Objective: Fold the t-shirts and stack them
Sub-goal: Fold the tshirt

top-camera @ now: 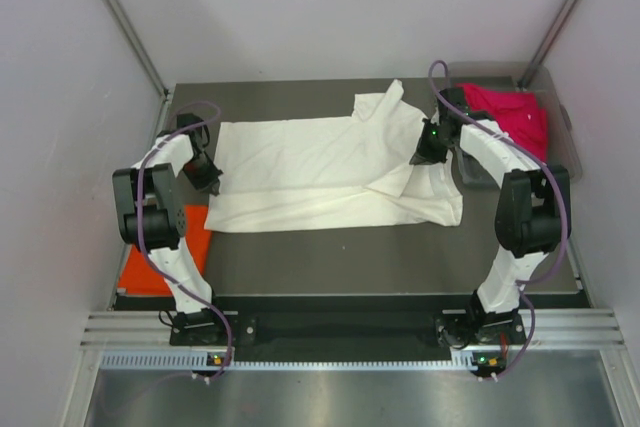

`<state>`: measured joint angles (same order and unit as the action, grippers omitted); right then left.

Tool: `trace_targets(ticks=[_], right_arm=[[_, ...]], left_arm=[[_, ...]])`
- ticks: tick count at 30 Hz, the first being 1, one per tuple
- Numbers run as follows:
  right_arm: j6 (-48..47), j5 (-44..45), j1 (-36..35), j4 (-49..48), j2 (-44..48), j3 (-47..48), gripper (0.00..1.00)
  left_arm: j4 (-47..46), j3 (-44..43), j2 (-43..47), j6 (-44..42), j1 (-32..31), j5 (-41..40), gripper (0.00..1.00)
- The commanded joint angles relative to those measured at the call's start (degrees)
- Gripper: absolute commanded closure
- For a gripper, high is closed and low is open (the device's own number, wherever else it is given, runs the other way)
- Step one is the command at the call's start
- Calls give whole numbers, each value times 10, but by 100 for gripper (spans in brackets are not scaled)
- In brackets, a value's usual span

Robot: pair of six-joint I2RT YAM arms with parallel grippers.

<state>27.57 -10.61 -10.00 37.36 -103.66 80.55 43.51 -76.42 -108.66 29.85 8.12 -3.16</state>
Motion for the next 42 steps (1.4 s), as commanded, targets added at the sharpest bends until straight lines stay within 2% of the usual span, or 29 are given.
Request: trace_targets(ticks=[1, 33, 37, 38, 39, 40, 41, 42], right_arm=[[-1, 9, -3, -4, 2, 20, 100], [-16, 22, 13, 29, -42, 58, 100], [-25, 10, 13, 32, -55, 73, 95], [-34, 13, 14, 38, -67, 86, 94], [-55, 22, 15, 49, -76, 107, 87], [-72, 33, 16, 103, -87, 163, 82], [-87, 53, 18, 133, -100, 187, 74], [-114, 81, 17, 156, -95, 202, 60]], left_arm=[[-14, -26, -7, -9, 1, -19, 100], [-5, -72, -65, -32, -8, -27, 100], [-2, -79, -68, -44, -9, -30, 100], [0, -84, -67, -46, -9, -42, 93], [3, -93, -58, -49, -12, -52, 85], [10, -101, -49, -51, -14, -61, 80], [34, -115, -38, -51, -18, -87, 67], [50, -116, -4, -47, -21, -98, 61]])
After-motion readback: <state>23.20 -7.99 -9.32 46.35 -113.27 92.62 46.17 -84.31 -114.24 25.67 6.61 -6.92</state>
